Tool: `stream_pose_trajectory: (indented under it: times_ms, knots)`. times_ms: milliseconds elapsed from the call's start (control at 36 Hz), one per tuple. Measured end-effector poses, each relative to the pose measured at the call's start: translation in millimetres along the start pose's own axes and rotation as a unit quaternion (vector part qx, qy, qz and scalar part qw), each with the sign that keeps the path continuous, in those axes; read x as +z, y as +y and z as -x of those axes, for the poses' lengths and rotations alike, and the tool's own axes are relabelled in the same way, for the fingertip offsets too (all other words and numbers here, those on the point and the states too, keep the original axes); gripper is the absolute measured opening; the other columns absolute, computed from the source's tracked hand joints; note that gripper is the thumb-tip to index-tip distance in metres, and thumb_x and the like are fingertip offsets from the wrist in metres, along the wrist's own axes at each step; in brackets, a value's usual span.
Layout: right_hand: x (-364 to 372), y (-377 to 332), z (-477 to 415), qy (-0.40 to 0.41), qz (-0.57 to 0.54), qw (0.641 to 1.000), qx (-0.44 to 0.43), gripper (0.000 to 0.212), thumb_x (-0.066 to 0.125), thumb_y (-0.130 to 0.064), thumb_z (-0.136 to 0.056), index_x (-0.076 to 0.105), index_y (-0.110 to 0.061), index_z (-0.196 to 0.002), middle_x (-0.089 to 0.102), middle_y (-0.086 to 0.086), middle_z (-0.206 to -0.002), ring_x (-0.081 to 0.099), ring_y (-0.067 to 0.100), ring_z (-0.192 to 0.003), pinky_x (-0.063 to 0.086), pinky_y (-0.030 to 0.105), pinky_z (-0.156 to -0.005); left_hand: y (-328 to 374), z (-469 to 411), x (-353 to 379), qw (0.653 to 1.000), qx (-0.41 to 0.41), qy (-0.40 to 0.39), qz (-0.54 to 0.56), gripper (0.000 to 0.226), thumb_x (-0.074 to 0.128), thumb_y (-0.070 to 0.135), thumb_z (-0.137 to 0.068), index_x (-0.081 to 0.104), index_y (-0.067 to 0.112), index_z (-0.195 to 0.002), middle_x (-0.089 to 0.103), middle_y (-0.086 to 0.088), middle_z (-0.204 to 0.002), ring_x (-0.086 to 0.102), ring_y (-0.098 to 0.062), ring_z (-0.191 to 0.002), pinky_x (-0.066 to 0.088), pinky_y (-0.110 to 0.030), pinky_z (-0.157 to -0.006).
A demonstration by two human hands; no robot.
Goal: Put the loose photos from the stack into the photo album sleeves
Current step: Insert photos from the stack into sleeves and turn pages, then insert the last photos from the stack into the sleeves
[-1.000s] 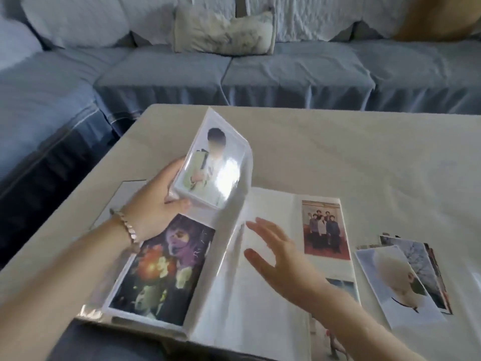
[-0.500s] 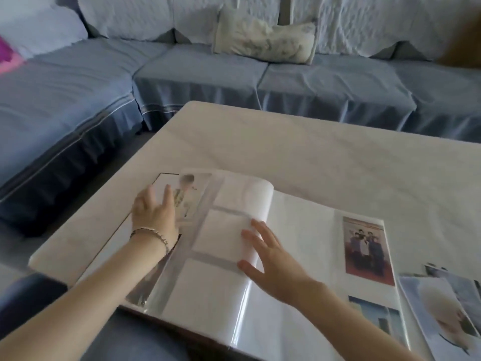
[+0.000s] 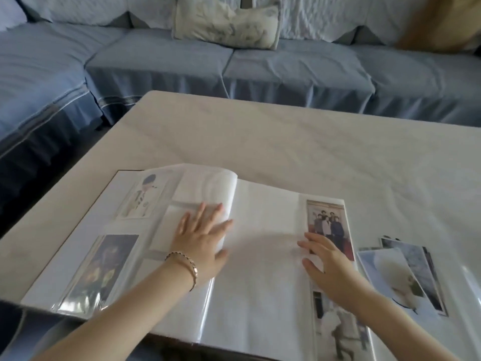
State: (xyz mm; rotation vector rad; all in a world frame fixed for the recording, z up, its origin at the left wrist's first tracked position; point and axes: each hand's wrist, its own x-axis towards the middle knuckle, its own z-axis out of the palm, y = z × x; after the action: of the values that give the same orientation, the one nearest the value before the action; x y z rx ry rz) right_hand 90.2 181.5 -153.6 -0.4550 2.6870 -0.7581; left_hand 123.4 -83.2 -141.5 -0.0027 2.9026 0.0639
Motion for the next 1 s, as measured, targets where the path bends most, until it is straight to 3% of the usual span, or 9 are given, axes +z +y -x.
stream_pose_trajectory:
  times_ms: [222, 306, 389, 472, 500, 556, 639, 750, 1000]
  knots:
    - [-14.6, 50.4, 33.7, 0.078, -0.145, 0.965, 0.204, 0.029, 0.057, -0.017, -0.09, 0.054, -0.018, -0.119, 0.057, 0.008, -0.116, 0.06, 0.015, -0.086, 0.051, 0.037, -0.083, 32.9, -0.4, -10.6, 0.994, -0.094, 0.01, -0.047, 0.052, 0.031, 0.042, -0.097, 0.017, 0.026, -0.145, -0.013, -0.016, -0.155, -0.011, -0.038, -0.142, -0.004, -0.045, -0.114]
    - [-16.2, 55.7, 44.0, 0.076, -0.178, 0.956, 0.221, 0.02, 0.057, -0.018, -0.09, 0.052, -0.031, -0.105, 0.065, -0.015, -0.085, 0.061, -0.004, -0.071, 0.049, 0.01, -0.059, 55.8, -4.4, -14.7, 0.998, -0.016, 0.061, -0.012, 0.035, 0.032, 0.038, -0.097, 0.047, 0.021, -0.123, -0.003, -0.007, -0.157, -0.006, -0.025, -0.144, 0.003, -0.036, -0.113]
    - [-19.3, 52.8, 50.1, 0.079, -0.203, 0.952, 0.217, 0.025, 0.057, -0.019, -0.09, 0.054, -0.03, -0.112, 0.061, -0.024, -0.073, 0.058, -0.008, -0.067, 0.041, 0.008, -0.05, 78.8, -8.9, -15.1, 0.99, 0.043, 0.058, 0.124, 0.03, 0.038, 0.031, -0.096, 0.056, 0.018, -0.118, 0.028, 0.001, -0.15, 0.028, -0.015, -0.136, 0.022, -0.023, -0.106]
    - [-27.3, 48.4, 52.2, 0.105, -0.249, 0.93, 0.25, 0.031, 0.057, -0.013, -0.09, 0.058, 0.004, -0.116, 0.066, 0.015, -0.085, 0.061, 0.027, -0.091, 0.054, 0.037, -0.073, 102.4, -10.6, -19.8, 0.969, 0.045, 0.018, 0.244, 0.028, 0.048, 0.026, -0.094, 0.06, 0.014, -0.116, 0.057, 0.0, -0.125, 0.053, -0.014, -0.114, 0.037, -0.019, -0.092]
    - [-30.1, 47.8, 52.4, 0.115, -0.285, 0.914, 0.264, 0.033, 0.057, -0.01, -0.089, 0.054, 0.014, -0.111, 0.062, 0.029, -0.093, 0.062, 0.032, -0.076, 0.05, 0.047, -0.083, 109.2, -11.4, -20.2, 0.962, 0.046, 0.008, 0.268, 0.028, 0.05, 0.026, -0.093, 0.06, 0.015, -0.116, 0.059, 0.0, -0.121, 0.056, -0.012, -0.109, 0.039, -0.017, -0.088]
    - [-34.5, 44.3, 55.4, 0.133, -0.35, 0.887, 0.271, 0.03, 0.057, -0.007, -0.088, 0.054, 0.018, -0.105, 0.058, 0.034, -0.096, 0.056, 0.026, -0.072, 0.053, 0.041, -0.08, 120.6, -13.4, -19.6, 0.948, 0.048, -0.018, 0.313, 0.03, 0.052, 0.03, -0.093, 0.059, 0.018, -0.119, 0.061, 0.005, -0.119, 0.057, -0.007, -0.104, 0.038, -0.013, -0.08]
    - [-39.9, 34.0, 59.8, 0.14, -0.442, 0.852, 0.241, 0.013, 0.059, -0.009, -0.088, 0.071, -0.01, -0.093, 0.071, 0.005, -0.076, 0.064, 0.011, -0.068, 0.05, 0.013, -0.054, 134.9, -17.3, -20.0, 0.915, 0.044, -0.063, 0.396, 0.033, 0.057, 0.035, -0.09, 0.055, 0.023, -0.12, 0.059, 0.007, -0.118, 0.055, -0.002, -0.095, 0.042, -0.013, -0.079]
    - [-40.9, 12.5, 63.8, 0.129, -0.418, 0.893, 0.107, 0.033, 0.06, -0.016, -0.087, 0.073, -0.041, -0.07, 0.072, -0.012, -0.078, 0.066, 0.0, -0.073, 0.05, 0.012, -0.064, 149.7, -16.7, -30.0, 0.831, 0.002, -0.11, 0.545, 0.041, 0.065, 0.056, -0.071, 0.049, 0.037, -0.104, 0.063, 0.005, -0.11, 0.062, -0.014, -0.101, 0.051, -0.04, -0.091]
    - [-22.0, -7.0, 62.0, 0.175, -0.289, 0.941, 0.013, 0.032, 0.07, -0.019, -0.081, 0.06, -0.048, -0.089, 0.047, -0.011, -0.087, 0.05, 0.0, -0.075, 0.046, 0.014, -0.077, 143.8, -18.2, -36.0, 0.782, -0.046, -0.074, 0.617, 0.011, 0.069, 0.026, -0.082, 0.065, 0.017, -0.089, 0.069, 0.001, -0.083, 0.068, -0.004, -0.065, 0.053, -0.024, -0.05]
